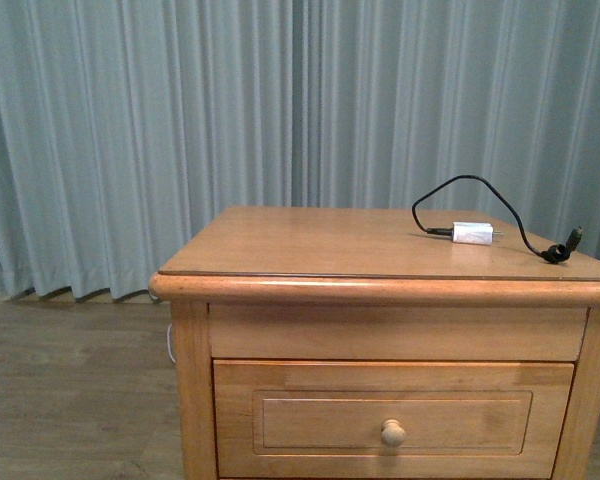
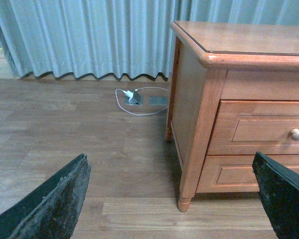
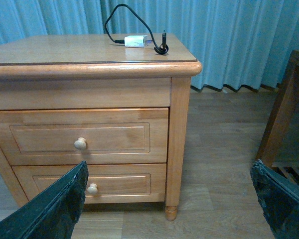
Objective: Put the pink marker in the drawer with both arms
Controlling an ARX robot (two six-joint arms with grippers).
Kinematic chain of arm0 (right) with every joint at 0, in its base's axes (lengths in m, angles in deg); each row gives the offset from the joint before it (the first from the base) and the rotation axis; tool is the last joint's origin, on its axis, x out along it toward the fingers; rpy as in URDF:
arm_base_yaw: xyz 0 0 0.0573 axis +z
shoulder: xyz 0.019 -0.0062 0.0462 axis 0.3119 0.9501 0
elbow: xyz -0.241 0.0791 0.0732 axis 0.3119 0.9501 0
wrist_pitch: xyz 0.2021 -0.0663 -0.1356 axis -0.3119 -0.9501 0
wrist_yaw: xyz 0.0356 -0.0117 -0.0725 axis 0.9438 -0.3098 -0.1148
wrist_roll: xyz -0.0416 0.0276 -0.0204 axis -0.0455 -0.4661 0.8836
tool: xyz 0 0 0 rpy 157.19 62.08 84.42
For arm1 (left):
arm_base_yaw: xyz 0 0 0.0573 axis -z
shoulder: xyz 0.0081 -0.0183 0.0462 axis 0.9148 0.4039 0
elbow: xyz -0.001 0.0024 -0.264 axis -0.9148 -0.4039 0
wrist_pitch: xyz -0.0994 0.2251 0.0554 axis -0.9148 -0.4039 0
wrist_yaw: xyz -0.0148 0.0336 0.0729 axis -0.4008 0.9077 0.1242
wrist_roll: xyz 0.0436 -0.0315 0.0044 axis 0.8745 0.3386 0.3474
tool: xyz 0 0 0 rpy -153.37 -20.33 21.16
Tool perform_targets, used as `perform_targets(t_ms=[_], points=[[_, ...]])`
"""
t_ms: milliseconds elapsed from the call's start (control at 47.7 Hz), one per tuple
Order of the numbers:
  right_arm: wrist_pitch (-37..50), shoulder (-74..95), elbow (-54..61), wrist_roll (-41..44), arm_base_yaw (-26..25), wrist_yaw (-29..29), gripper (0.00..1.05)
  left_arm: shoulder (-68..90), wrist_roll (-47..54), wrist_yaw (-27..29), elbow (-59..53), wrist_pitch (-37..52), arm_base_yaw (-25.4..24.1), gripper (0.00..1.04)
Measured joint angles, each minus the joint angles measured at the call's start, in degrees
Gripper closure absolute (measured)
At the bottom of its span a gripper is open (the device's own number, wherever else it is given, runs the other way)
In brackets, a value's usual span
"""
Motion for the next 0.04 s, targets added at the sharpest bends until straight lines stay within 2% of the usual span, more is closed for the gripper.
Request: perform_targets(t_ms=[42], points=[[0.0, 0.0, 0.0, 0.0, 0.0, 0.02, 0.08, 0.0, 0.0, 0.0, 0.0, 0.0, 0.0, 0.06]])
